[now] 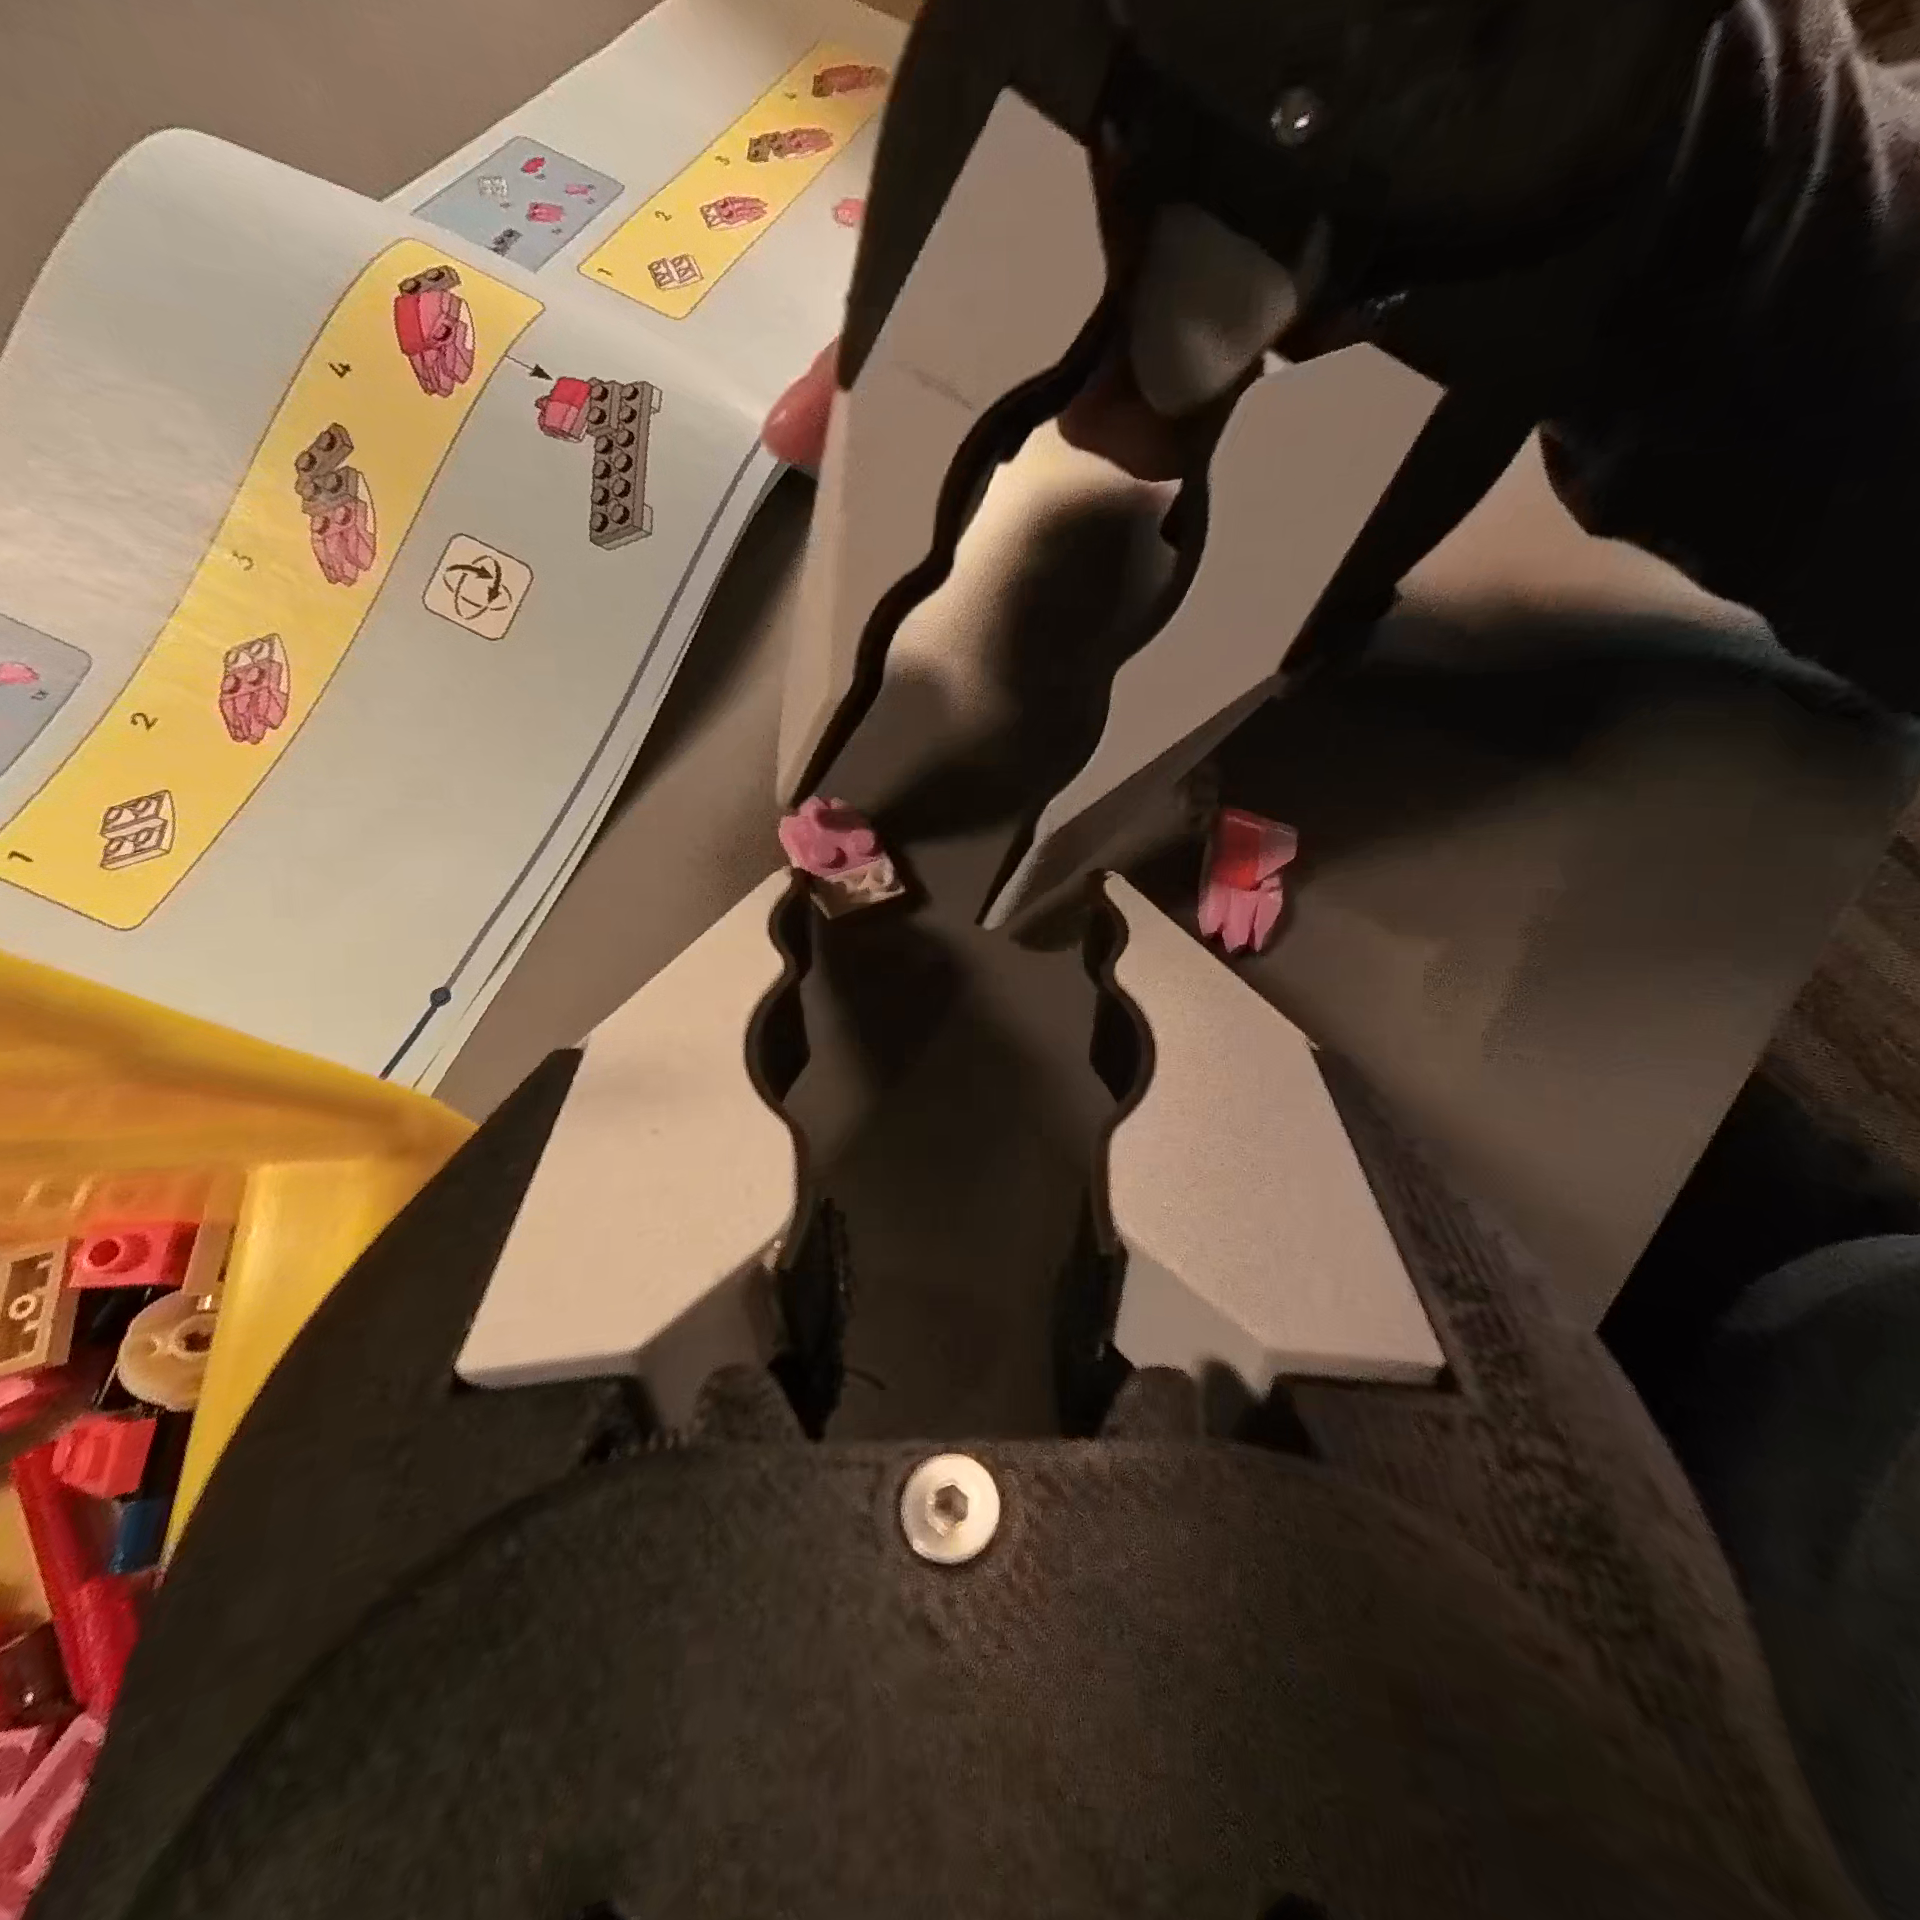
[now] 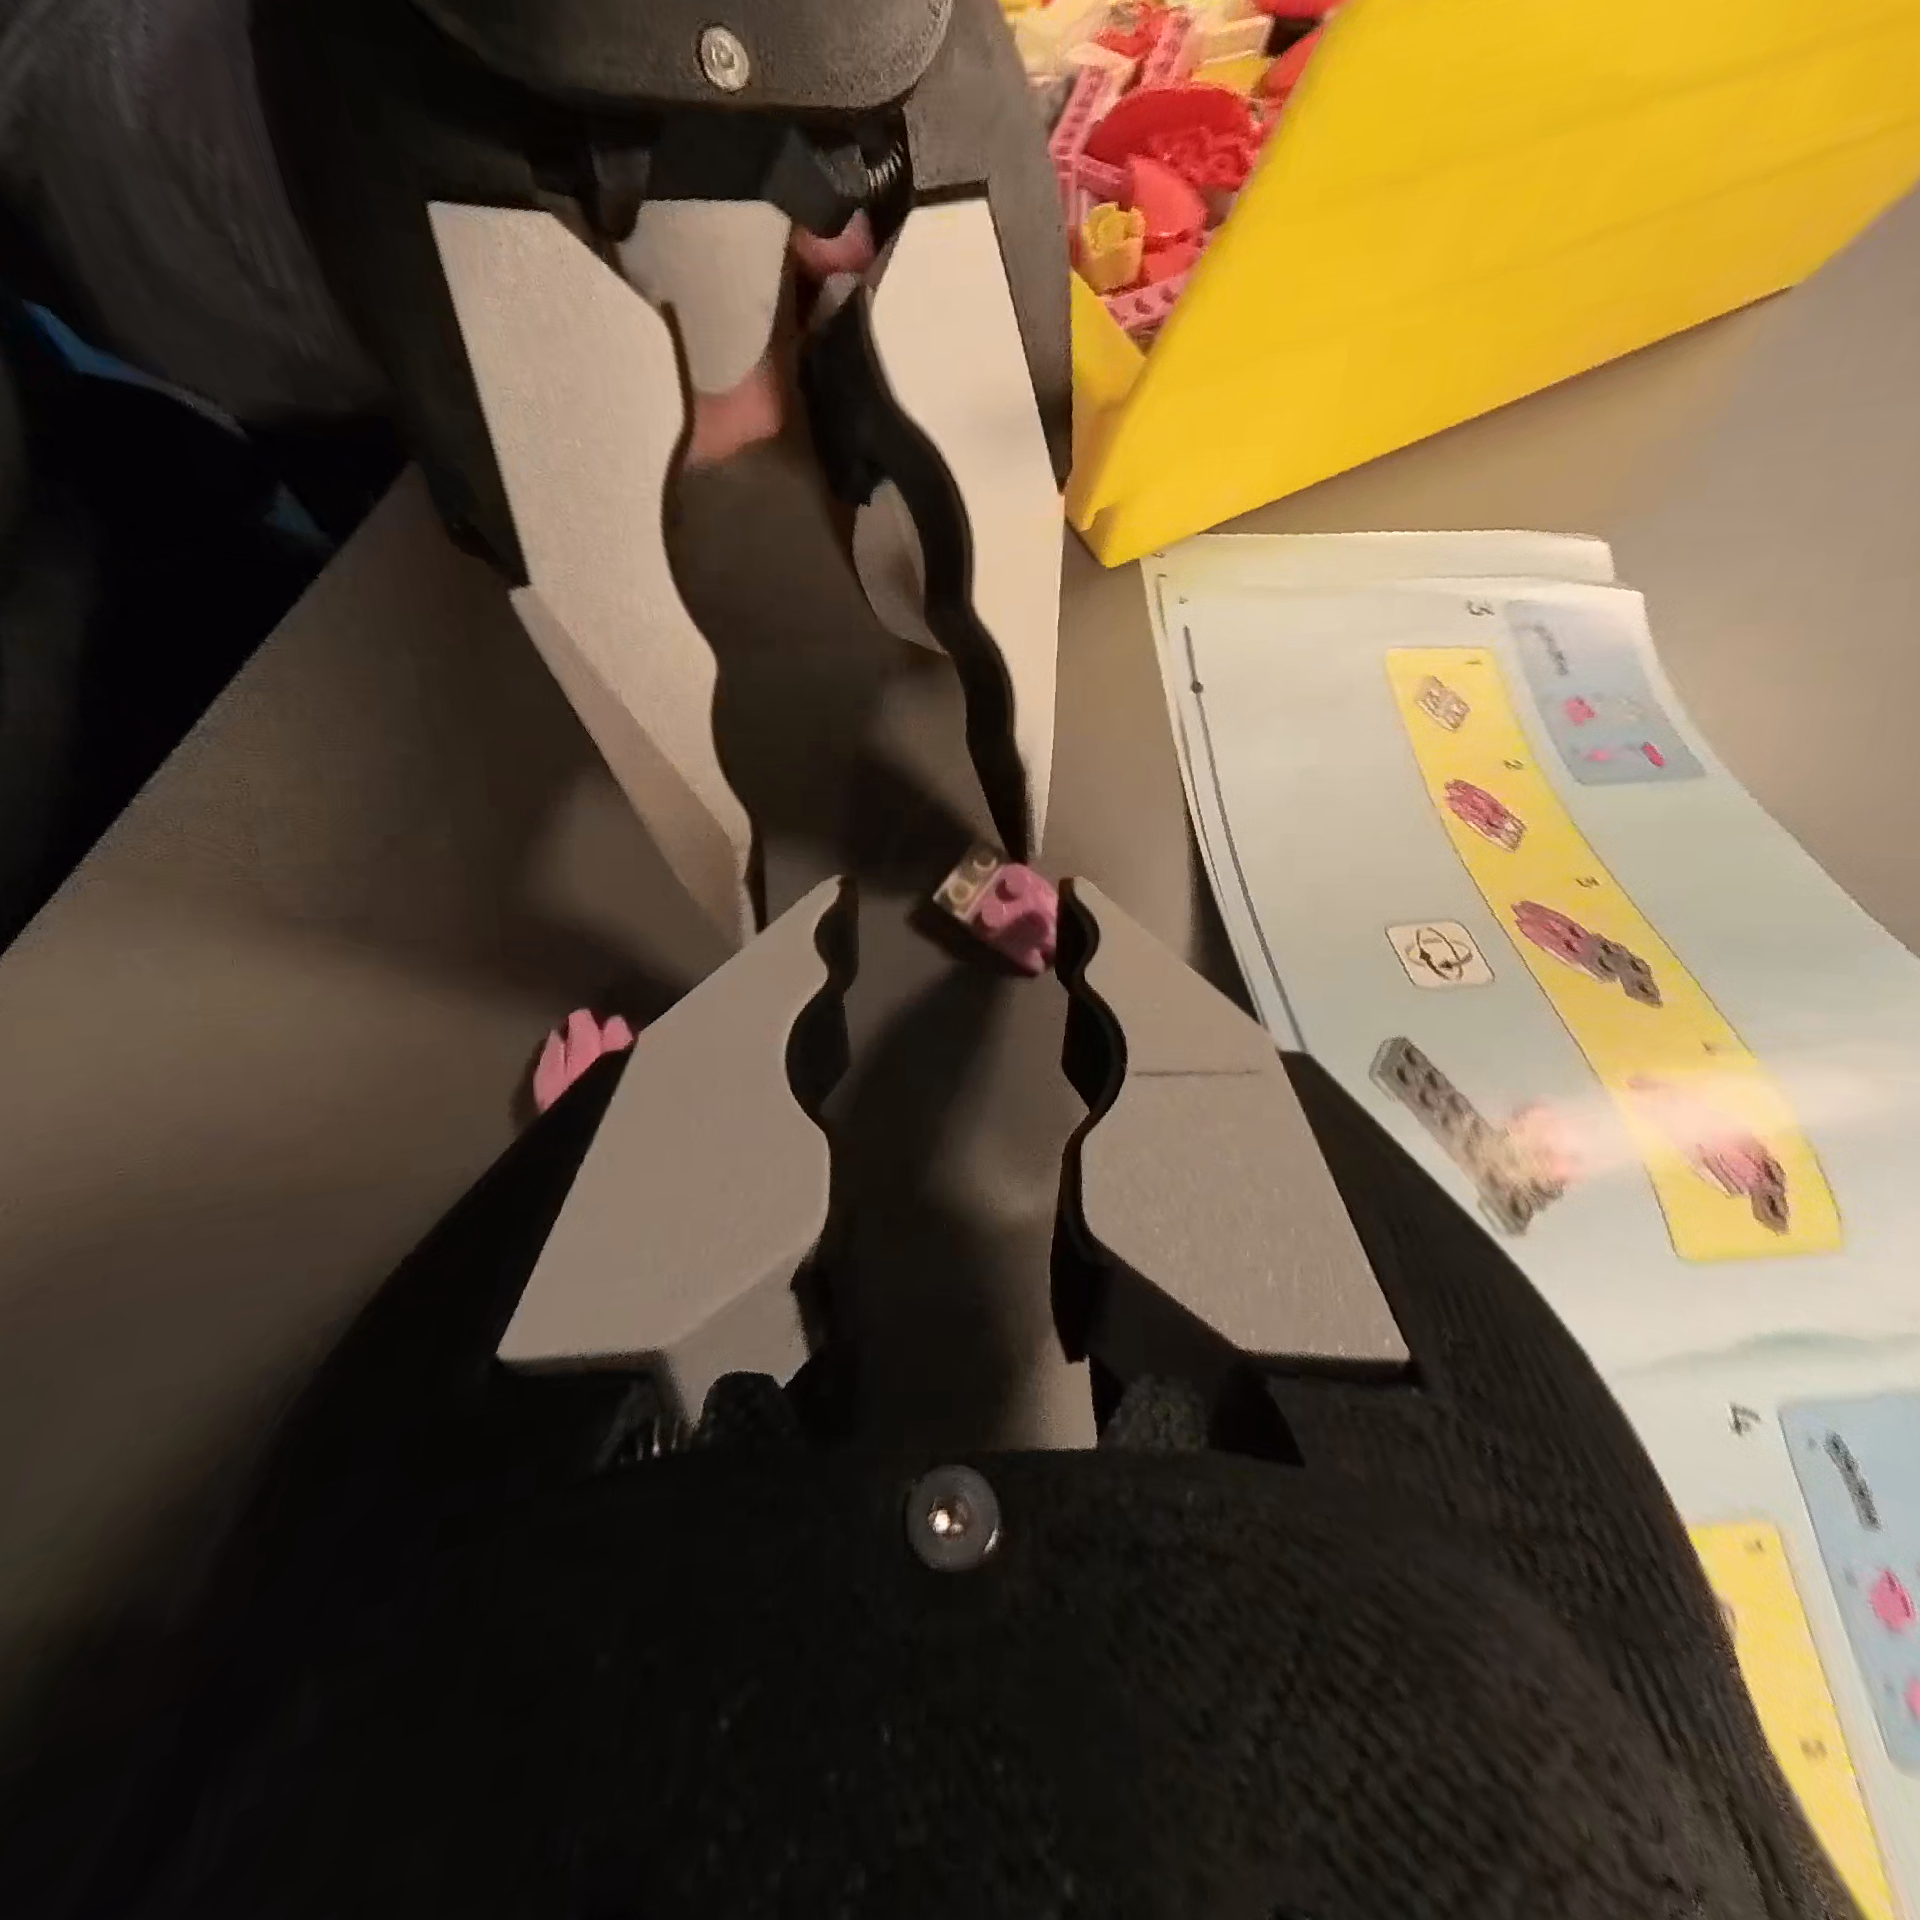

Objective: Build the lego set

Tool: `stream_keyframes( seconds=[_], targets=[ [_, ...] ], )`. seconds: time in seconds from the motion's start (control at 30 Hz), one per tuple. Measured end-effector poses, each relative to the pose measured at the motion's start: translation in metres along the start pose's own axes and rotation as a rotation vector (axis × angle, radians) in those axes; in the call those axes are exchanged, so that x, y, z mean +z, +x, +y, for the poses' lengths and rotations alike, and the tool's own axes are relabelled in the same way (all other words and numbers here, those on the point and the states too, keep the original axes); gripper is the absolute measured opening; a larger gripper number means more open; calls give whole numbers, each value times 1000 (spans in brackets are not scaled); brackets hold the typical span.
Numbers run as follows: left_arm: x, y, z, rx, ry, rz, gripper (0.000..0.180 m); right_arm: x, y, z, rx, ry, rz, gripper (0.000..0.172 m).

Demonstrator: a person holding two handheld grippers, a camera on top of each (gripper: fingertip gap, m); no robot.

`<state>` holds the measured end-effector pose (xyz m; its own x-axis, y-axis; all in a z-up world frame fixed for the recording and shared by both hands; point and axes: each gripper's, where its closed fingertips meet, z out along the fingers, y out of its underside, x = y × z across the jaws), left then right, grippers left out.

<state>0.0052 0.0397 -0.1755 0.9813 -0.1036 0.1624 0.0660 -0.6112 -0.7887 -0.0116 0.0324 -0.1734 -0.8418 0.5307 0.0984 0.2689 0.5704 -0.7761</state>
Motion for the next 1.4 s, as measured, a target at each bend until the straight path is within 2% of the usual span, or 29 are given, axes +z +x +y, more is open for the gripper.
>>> stream_keyframes(
  seconds=[0.23, 0.4, 0.53, 0.6, 0.7, 0.77, 0.83, 0.9, 0.97, 1.07, 1.13, 1.17, 1.27, 1.4],
  targets=[
    [1, 1, 1, 0, -7, 11, 55, 0, -8, 7, 69, -83, -104, 33],
    [2, 2, 2, 3, -15, 17, 57, -18, -1, 0, 90, -14, -12, 33],
    [2, 2, 2, 6, -17, 15, 58, -59, 22, -20, 183, 265, 198, 31],
    [2, 2, 2, 8, -19, 12, 59, -84, 42, -22, 218, 391, 354, 32],
    [2, 2, 3, 13, -21, 8, 59, -141, 82, -19, 131, 553, 824, 29],
    [2, 2, 3, 15, -22, 5, 60, -182, 89, -16, 45, 644, 1126, 21],
    [2, 3, 3, 20, -22, 8, 61, -199, 88, -6, -18, 627, 1304, 15],
    [0, 7, 1, 37, -3, 22, 62, -195, 93, 4, -44, 545, 1345, 14],
    [-8, 18, -3, 63, 41, 80, 60, -197, 96, 6, -48, 525, 1372, 13],
    [-45, 62, -16, -10, 74, 322, 66, -198, 96, 9, -37, 523, 1375, 13],
    [-90, 93, -36, -3, 184, 469, 67, -199, 96, 9, -31, 521, 1380, 13],
    [-112, 98, -41, 13, 232, 485, 66, -199, 97, 10, -28, 515, 1385, 13],
    [-171, 68, -50, -7, 333, 351, 63, -198, 98, 11, -32, 494, 1395, 12],
    [-233, -22, -53, -115, 364, -43, 56, -197, 100, 12, -31, 480, 1395, 11]
  ],
)
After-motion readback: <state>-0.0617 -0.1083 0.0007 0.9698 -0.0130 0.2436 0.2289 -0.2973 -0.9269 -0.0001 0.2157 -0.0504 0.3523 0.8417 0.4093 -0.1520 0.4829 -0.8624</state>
